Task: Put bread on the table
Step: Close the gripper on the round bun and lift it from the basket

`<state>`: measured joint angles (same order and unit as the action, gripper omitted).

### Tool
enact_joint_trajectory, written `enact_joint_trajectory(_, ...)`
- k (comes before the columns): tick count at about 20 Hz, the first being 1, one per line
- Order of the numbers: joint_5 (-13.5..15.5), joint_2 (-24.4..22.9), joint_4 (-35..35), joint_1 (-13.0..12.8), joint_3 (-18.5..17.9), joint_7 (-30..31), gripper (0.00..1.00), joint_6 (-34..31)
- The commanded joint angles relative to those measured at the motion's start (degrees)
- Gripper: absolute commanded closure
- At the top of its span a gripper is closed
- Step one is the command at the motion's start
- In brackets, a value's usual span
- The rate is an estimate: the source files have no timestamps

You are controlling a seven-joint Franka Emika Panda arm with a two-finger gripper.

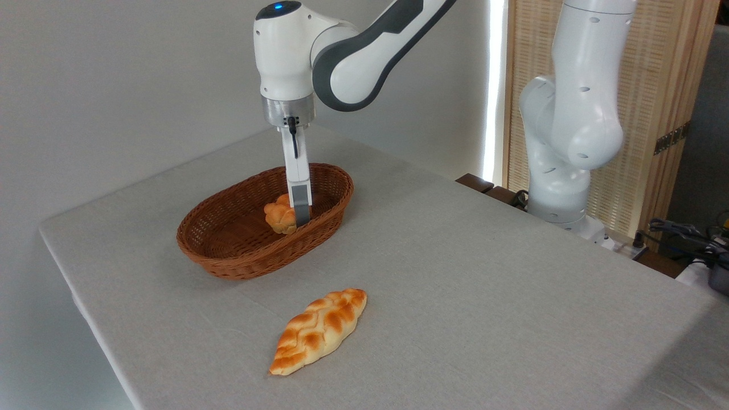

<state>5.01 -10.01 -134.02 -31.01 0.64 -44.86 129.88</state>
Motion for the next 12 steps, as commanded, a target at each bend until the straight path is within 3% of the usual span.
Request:
enact_joint_trajectory(1,1.05,-0.18,-0.45,-0.54,-1.08,-0.23,0.81,1.43)
enact_joint_trajectory(8,6.76,-1.06,0.34,0.25,-2.30,0.13,0.80,1.34)
enact_joint_trajectory(12,6.94,-2.82,4.37,0.16,-6.16,0.39,0.77,-2.86)
